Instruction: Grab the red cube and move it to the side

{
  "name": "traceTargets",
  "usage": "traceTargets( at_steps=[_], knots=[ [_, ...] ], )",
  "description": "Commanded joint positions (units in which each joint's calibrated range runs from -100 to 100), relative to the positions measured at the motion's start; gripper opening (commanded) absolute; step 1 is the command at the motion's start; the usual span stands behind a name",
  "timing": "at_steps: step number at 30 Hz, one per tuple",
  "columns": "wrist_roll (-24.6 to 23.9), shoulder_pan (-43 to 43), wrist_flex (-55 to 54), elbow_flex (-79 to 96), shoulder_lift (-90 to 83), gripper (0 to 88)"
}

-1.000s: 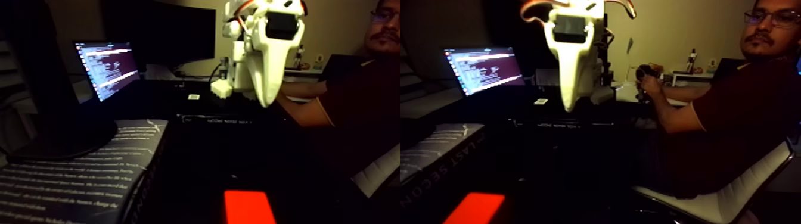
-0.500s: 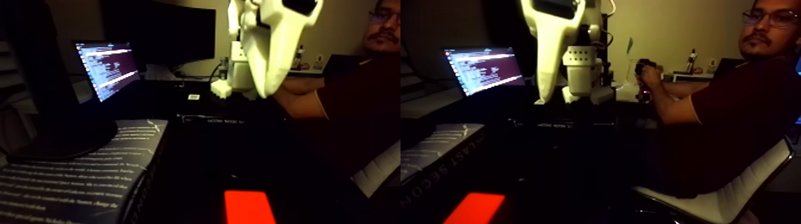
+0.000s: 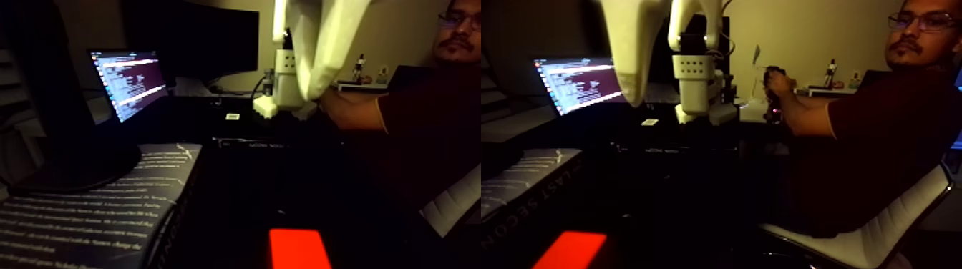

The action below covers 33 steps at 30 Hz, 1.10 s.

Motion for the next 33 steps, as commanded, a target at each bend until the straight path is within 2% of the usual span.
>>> traceTargets(
  at_steps=[1,6,17,25,33],
  knots=[
    [-0.24,0.94,0.56,-3.96,4.36,1.2],
    [-0.72,1.36,-0.03,-4.69,9.07,1.2],
    [3.54,0.78,-0.45,-4.87,11.42,1.3],
    [3.97,1.36,-0.37,-9.31,17.89,1.3],
    [8.45,2.03,-0.12,-15.66,22.34,1.3]
  ],
)
